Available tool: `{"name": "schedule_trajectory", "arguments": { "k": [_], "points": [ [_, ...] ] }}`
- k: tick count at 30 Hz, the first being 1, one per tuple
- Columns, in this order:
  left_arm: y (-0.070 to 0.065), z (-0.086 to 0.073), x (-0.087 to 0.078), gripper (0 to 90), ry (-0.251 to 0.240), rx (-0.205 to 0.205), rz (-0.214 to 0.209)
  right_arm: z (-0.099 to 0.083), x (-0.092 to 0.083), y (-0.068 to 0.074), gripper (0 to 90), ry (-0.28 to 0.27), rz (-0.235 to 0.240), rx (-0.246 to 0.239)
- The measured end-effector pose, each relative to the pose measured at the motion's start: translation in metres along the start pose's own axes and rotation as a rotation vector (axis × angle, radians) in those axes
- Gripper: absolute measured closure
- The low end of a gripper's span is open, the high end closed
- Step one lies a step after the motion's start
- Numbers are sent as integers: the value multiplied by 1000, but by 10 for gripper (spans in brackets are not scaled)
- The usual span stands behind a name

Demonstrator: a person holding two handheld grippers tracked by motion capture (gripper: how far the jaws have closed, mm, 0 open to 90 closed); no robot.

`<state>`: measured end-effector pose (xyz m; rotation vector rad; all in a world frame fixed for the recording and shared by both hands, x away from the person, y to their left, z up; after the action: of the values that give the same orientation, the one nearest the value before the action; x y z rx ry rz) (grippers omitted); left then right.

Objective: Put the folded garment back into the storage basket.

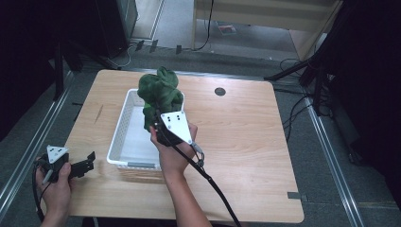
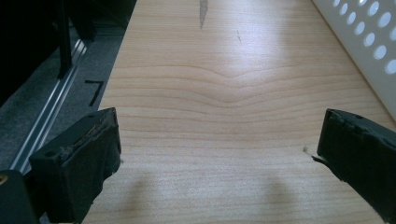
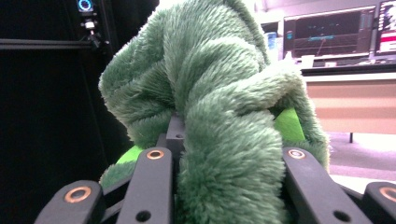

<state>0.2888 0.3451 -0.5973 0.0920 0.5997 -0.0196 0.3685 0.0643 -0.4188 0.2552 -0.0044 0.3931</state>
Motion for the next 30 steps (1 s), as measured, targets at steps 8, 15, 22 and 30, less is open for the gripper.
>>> {"name": "schedule_trajectory", "arguments": {
  "k": [8, 15, 22, 30],
  "points": [
    [0, 0, 0, 5, 1, -1, 0, -12, 8, 18, 689, 26, 25, 0],
    [0, 0, 0, 5, 0, -1, -1, -26, 16, 28, 686, 55, 36, 19],
    [0, 0, 0, 5, -3, -1, -1, -46, 26, 28, 680, 123, 22, 37],
    [0, 0, 0, 5, -1, -1, -2, -72, 39, 24, 672, 242, -7, 66]
  ]
}}
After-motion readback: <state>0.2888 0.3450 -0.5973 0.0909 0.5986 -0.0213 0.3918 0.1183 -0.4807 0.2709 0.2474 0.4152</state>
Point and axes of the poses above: each handheld gripper's, and its own axes: x roughly forward along the jaws, z roughly out of its top, y roughly to its left, the point moved 8 cm from there along x, roughly forward along the jaws, and after that the axes turned 8 degrees about x, right-handed, at the moved point
